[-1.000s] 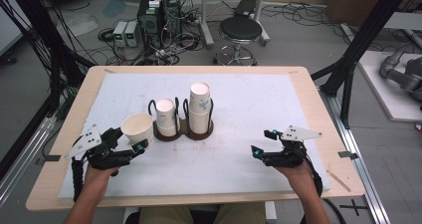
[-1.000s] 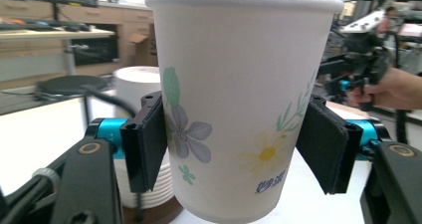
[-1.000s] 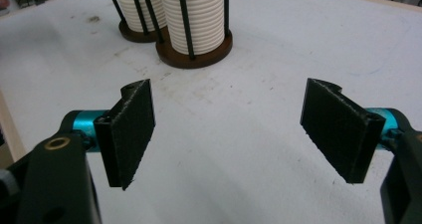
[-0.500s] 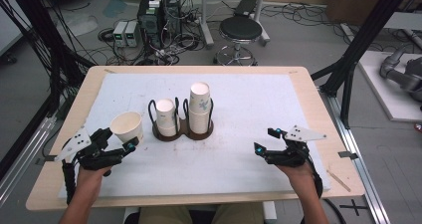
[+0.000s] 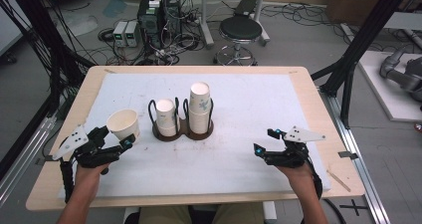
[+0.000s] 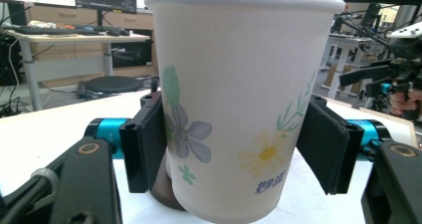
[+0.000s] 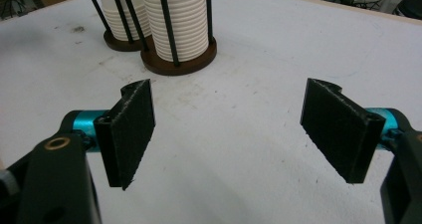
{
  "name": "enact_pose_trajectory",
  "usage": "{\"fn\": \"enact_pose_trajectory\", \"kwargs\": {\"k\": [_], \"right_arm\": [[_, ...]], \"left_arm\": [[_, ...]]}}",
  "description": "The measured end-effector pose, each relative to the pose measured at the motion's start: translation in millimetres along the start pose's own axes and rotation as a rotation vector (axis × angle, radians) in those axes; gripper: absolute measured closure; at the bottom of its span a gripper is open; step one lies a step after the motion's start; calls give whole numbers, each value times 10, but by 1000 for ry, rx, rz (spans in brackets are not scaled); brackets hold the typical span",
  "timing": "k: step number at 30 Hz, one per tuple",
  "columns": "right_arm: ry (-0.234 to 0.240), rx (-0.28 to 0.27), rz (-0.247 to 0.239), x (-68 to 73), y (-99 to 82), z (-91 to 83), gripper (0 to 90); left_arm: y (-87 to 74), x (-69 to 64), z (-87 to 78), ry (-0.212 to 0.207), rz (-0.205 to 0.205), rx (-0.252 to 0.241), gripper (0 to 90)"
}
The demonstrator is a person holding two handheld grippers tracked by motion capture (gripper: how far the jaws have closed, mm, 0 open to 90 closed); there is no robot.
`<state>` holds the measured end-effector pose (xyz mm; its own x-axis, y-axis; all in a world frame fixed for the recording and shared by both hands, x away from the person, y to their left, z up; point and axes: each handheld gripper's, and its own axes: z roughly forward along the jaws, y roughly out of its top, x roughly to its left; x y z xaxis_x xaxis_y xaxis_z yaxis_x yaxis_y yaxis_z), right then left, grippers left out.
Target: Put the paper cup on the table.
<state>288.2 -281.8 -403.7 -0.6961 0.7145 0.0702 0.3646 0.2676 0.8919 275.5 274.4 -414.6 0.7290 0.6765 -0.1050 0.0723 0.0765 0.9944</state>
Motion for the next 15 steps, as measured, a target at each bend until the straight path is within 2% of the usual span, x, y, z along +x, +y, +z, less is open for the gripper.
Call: {"fn": "enact_pose_trajectory", "kwargs": {"k": [3, 6, 15], "right_arm": [[-3, 0, 2, 4, -16, -16, 222], [-4, 3, -2, 7, -29, -33, 222], [-5, 8, -10, 23, -75, -80, 223]], "left_arm": [[-14, 58, 8, 16, 1, 8, 325], [-45, 131, 35, 29, -15, 10, 325], [-132, 287, 117, 79, -34, 55, 326]]}}
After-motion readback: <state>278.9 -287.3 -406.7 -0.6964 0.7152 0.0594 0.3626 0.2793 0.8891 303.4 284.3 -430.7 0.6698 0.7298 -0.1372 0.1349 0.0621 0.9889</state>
